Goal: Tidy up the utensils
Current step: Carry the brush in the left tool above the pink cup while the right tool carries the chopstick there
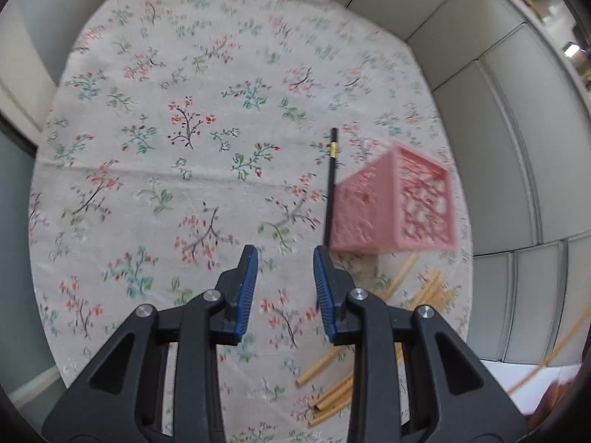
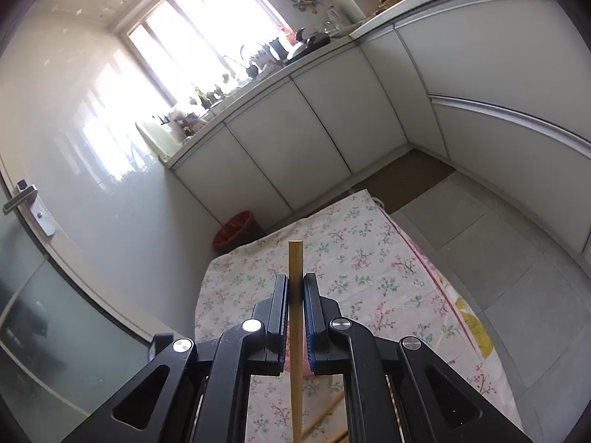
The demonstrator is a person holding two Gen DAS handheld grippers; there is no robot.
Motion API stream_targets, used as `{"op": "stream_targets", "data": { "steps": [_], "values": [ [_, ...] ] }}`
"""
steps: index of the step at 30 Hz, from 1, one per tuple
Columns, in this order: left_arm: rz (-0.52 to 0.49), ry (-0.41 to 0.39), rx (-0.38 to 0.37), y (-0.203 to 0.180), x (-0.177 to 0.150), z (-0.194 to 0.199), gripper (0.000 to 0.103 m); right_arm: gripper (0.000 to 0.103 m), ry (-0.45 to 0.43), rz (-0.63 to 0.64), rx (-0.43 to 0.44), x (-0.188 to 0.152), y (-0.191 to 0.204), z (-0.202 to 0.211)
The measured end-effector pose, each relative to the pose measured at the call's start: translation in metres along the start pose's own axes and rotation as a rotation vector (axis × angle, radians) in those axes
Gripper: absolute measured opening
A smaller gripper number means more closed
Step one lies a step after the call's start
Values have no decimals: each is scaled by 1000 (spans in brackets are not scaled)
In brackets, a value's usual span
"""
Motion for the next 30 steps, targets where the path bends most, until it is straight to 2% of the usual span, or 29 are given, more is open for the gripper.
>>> {"op": "stream_targets", "data": {
  "steps": [3,6,9,11,13,15,24,27,30],
  "values": [
    [-23,45,15,-11,37,-15,32,8,-8,-55,17,-7,-15,5],
    [-43,142,-31,-35,78,-37,33,8,-13,-95,11,-12,-34,5],
    [-71,212,-6,-53,103,-61,35,8,12,-110,0,-13,-47,-5],
    [-113,245,46,-63,117,-77,35,8,22,-109,-17,-13,-55,-12],
    [-187,285,131,-71,123,-92,35,8,24,-104,-32,-13,-60,-16],
    [-224,332,168,-75,124,-102,35,8,35,-114,-34,-12,-62,-20],
    [-255,407,129,-91,121,-114,35,8,61,-128,-23,-12,-61,-32],
    [-254,383,138,-94,127,-110,35,8,56,-134,-26,-11,-63,-30],
    [-248,378,101,-101,130,-105,36,8,47,-130,-30,-9,-64,-27]
  ]
}}
Point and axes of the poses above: each gripper's, at about its wrist camera, not at the fingertips, and z roughly against the way its jaws point, y to its left, x to its top, the point moved 7 cm from there along -z, roughly the way its jaws point, and after that the axes turned 10 degrees about x, right-handed, at the moved point
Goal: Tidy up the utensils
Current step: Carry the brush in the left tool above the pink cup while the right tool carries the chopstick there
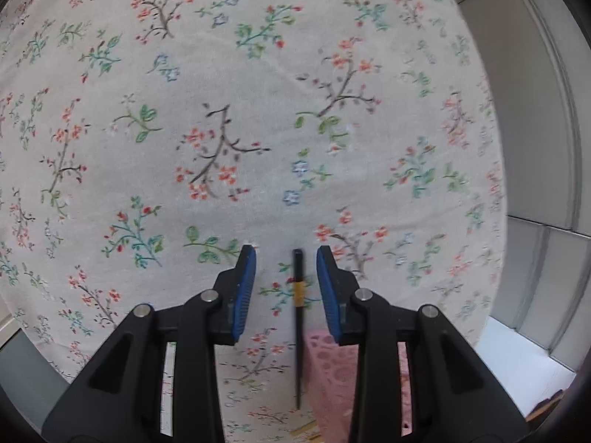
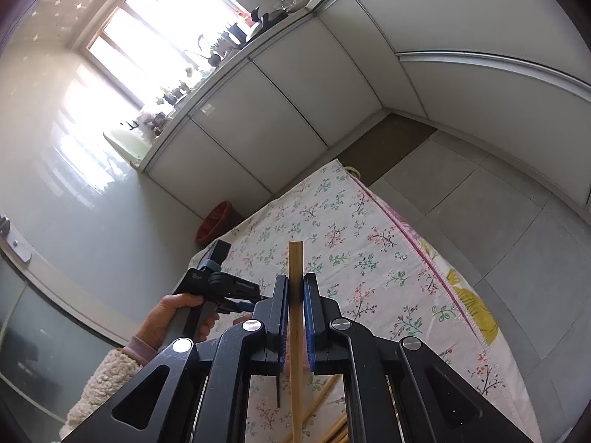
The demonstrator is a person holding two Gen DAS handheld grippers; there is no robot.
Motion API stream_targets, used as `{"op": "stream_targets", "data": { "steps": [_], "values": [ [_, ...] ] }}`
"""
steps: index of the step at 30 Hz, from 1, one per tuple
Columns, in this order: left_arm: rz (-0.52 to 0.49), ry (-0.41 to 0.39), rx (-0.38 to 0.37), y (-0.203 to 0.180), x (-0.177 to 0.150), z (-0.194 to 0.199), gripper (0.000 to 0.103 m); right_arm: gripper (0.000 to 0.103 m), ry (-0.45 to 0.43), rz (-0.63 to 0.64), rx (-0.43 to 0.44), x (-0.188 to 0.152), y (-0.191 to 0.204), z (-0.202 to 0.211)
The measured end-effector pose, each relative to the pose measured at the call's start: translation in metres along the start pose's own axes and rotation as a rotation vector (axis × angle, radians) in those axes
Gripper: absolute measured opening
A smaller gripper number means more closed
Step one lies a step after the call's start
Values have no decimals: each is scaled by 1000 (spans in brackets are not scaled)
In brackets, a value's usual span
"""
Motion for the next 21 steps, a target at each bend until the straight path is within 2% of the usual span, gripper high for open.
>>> {"op": "stream_targets", "data": {
  "steps": [4,6,7,8,9,15,18,21],
  "values": [
    [-41,65,43,-7,-3,-16,38,8,12,-11,-1,-1,-3,-2],
    [-54,51,53,-11,0,-13,40,8,11,-12,-6,-1,-4,-2],
    [-62,53,109,-8,0,-15,40,8,11,-12,-8,-1,-4,-2],
    [-88,53,198,-3,-1,-18,40,8,10,-11,-9,0,-4,-2],
    [-105,47,220,-1,-2,-19,40,8,10,-11,-9,0,-4,-2],
    [-61,75,225,40,-28,-25,40,8,33,-19,-8,-2,-6,-3],
    [23,38,164,52,-39,-25,40,8,41,-27,4,-5,-5,-2],
    [62,17,170,57,-51,-26,40,8,43,-22,4,-7,-2,1]
  ]
}}
Point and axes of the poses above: each gripper's, at about its wrist camera, not at the fingertips, and z roughly against the way its jaws point, y to its left, x to its top, the point moved 7 cm from there along -z, roughly the way its jaws point, and after that the axes turned 10 degrees about x, right-handed, at the moved point
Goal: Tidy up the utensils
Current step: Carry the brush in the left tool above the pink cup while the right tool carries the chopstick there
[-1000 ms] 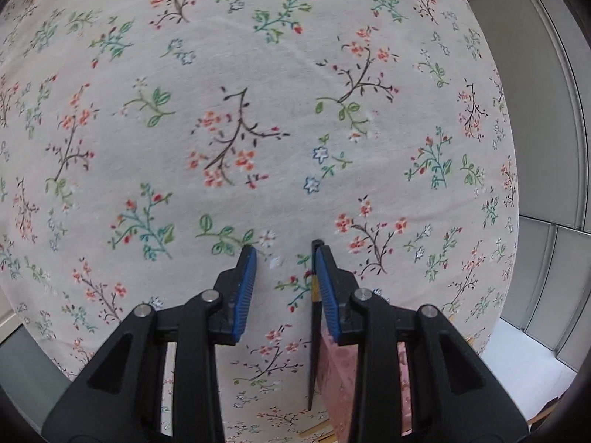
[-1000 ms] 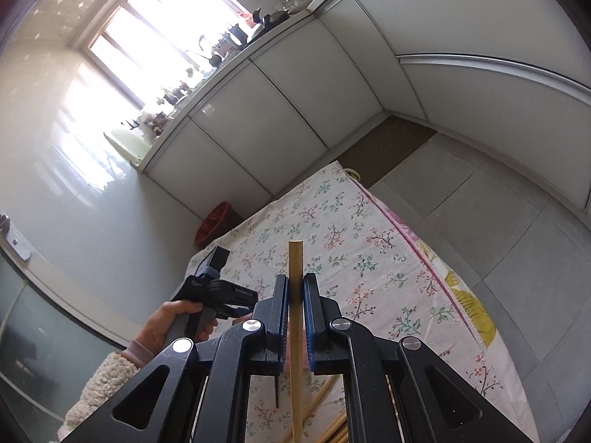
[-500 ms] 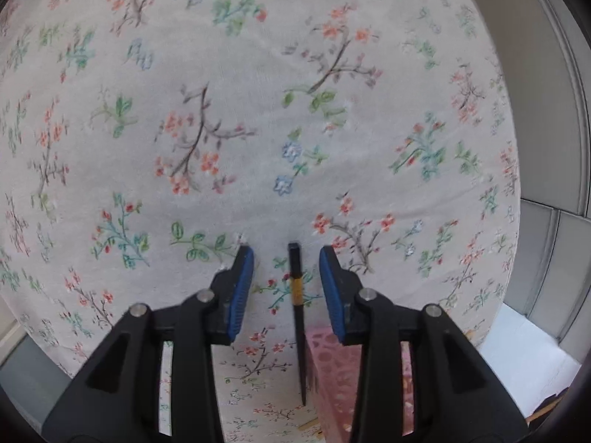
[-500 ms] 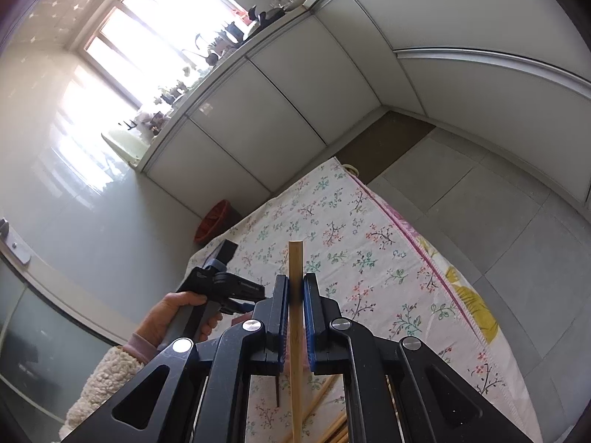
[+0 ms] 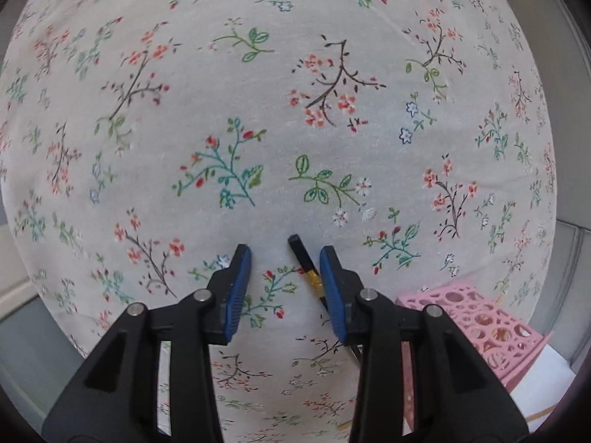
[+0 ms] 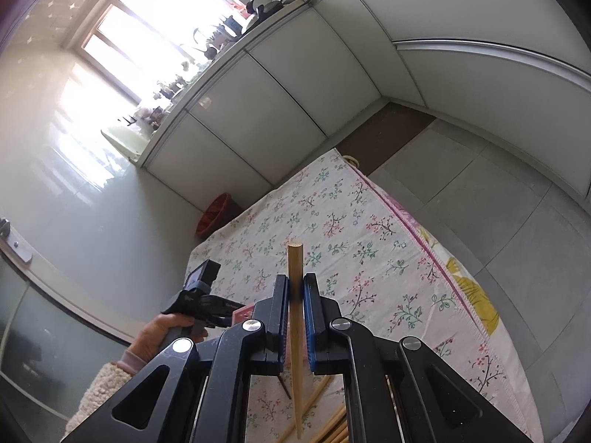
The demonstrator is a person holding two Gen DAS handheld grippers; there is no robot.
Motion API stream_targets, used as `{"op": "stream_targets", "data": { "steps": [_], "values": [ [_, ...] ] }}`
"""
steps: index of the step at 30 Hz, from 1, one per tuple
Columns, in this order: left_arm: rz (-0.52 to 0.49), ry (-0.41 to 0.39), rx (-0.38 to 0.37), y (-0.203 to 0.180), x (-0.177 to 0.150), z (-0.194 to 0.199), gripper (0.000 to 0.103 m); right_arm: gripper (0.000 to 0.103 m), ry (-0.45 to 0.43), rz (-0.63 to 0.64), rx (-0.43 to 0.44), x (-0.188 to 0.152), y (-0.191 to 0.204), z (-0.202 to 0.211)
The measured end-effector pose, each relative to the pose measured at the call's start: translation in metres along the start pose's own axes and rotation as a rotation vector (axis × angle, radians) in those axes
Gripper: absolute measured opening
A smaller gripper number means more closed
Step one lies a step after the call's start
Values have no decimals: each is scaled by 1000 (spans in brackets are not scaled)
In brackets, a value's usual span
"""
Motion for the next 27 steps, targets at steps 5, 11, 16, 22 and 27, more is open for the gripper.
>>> {"op": "stream_targets", "data": {
  "steps": [5,11,16,22,27],
  "values": [
    [37,-24,16,-13,-42,-6,19,8,4,6,8,-1,2,5],
    [139,-103,-33,-7,-77,-10,8,8,10,0,5,0,-6,11],
    [172,-270,-22,11,-159,-10,7,8,7,24,22,-2,-1,28],
    [197,-499,-4,22,-277,30,7,8,1,101,50,-16,27,53],
    [227,-683,-24,32,-312,102,7,8,-5,152,76,-27,57,78]
  ]
}}
Point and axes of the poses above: each gripper's, at about its wrist camera, not at the fingertips, and z roughly against the way its jaws point, y to its left, x to its top, the point moved 7 cm from there along -z, roughly the way its jaws point, and after that the axes turned 10 degrees about x, right-handed, at the moved point
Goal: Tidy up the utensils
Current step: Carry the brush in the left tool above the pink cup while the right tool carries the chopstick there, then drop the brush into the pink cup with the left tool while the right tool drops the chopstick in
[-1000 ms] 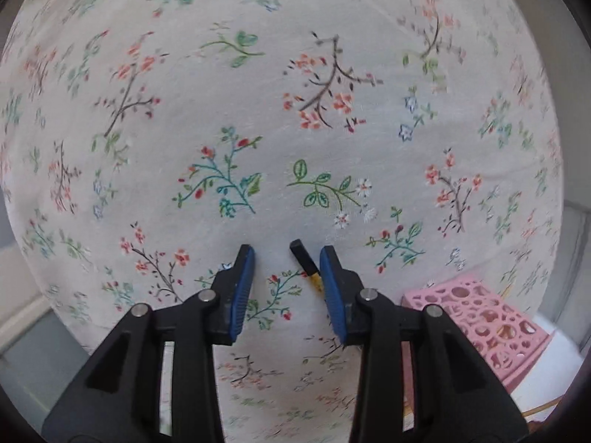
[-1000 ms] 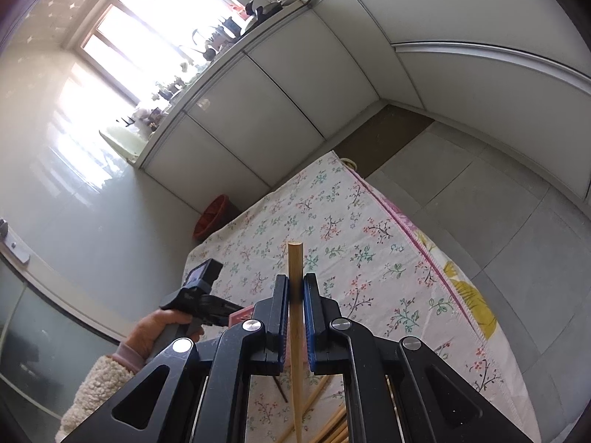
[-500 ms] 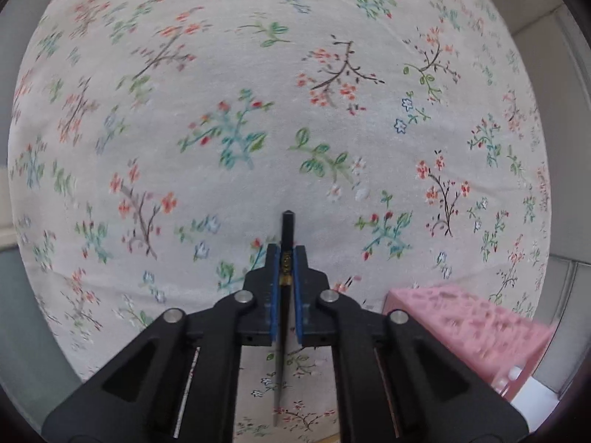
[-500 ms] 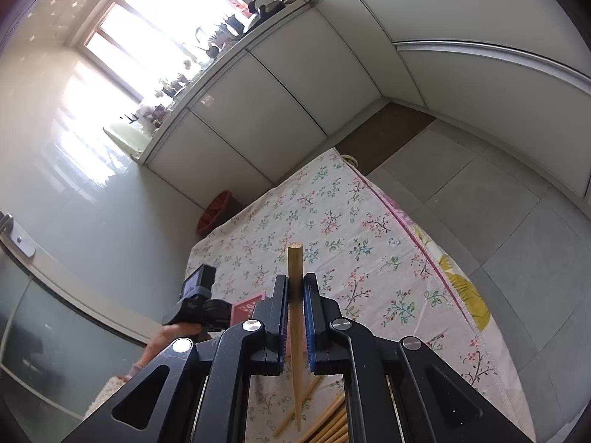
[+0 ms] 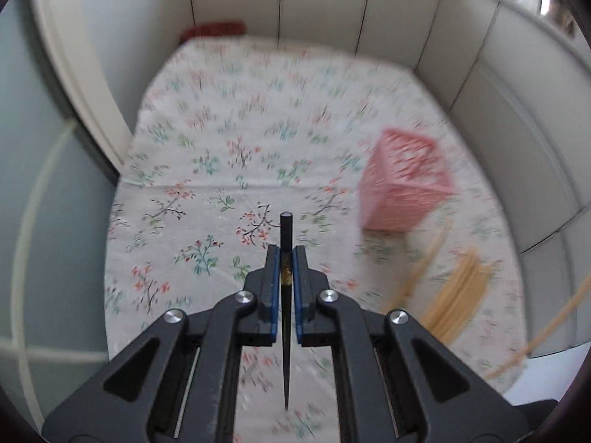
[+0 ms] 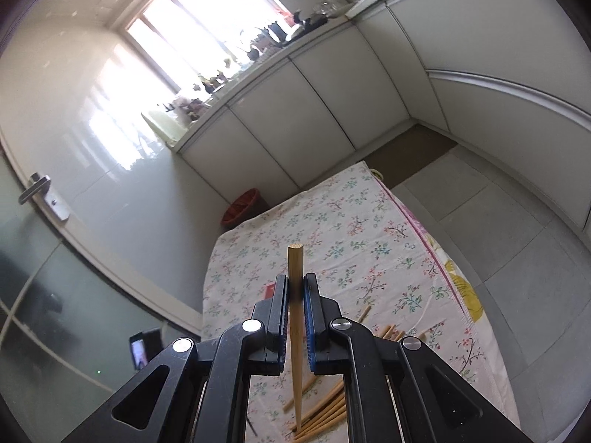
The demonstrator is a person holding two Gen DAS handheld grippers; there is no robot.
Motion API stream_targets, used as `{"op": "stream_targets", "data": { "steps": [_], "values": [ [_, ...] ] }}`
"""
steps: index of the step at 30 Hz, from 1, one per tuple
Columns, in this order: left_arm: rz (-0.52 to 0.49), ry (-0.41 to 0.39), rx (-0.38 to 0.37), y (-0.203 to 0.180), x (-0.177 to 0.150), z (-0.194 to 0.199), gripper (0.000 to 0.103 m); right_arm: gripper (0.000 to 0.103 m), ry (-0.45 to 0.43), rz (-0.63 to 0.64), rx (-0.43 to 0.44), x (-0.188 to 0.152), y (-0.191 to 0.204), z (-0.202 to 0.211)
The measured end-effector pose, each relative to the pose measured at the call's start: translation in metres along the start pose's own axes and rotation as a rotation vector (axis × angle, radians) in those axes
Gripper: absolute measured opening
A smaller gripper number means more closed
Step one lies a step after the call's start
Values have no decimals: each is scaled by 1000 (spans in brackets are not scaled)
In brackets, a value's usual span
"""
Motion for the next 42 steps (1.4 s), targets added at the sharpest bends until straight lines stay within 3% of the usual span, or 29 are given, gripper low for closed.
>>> {"op": "stream_targets", "data": {
  "steps": [5,14,25,34,40,42],
  "values": [
    [4,-129,-32,-6,23,38,7,8,0,52,11,0,28,20],
    [-23,-263,-81,-21,66,104,7,8,-20,177,-5,11,75,40],
    [-7,-382,-156,-55,131,128,8,8,-64,273,-27,35,111,30],
    [21,-441,-148,-89,188,86,7,8,-115,295,-44,70,110,-9],
    [21,-347,-150,-102,176,19,8,8,-122,286,-34,81,96,-50],
    [23,-340,-153,-101,170,14,8,8,-121,279,-28,83,92,-64]
  ]
}}
Point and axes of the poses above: each gripper's, at about its wrist camera, not at the fingertips, and z roughly against the way its jaws point, y to its left, x to its top, the point moved 7 cm from there along -z, roughly the way its jaws point, and after that the axes turned 10 degrees about x, right-handed, at the moved point
